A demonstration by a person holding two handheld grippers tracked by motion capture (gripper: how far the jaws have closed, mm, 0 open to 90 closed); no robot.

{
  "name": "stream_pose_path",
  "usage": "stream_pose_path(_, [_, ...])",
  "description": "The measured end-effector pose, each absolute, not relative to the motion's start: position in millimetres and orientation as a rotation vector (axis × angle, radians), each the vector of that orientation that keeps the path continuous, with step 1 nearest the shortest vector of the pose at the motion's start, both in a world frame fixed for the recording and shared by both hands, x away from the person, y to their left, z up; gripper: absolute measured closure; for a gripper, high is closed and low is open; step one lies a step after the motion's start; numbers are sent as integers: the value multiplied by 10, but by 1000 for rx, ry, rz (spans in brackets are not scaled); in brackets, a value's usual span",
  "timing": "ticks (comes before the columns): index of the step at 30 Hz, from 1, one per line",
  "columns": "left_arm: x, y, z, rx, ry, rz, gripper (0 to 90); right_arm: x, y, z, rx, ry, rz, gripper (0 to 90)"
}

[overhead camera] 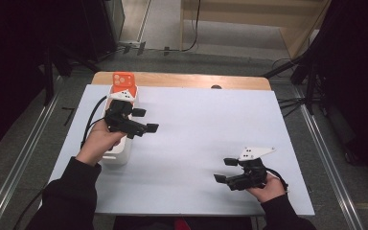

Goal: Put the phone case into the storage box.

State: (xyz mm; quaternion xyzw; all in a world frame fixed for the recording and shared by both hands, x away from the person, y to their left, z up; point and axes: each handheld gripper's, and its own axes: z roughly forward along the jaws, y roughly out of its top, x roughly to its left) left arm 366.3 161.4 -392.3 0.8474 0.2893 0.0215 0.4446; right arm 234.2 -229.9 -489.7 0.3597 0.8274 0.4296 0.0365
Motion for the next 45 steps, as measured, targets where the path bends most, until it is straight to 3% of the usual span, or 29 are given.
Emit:
stream_pose_path(21, [3345, 1553, -4022, 2108, 600, 77, 135, 2340, -2302, -4895, 1105, 2542, 1326, 223])
stream_pose_path(45, [3033, 1720, -4288, 2162, 593, 110, 135, 2342, -2305, -4892, 1110, 2542, 1327, 223])
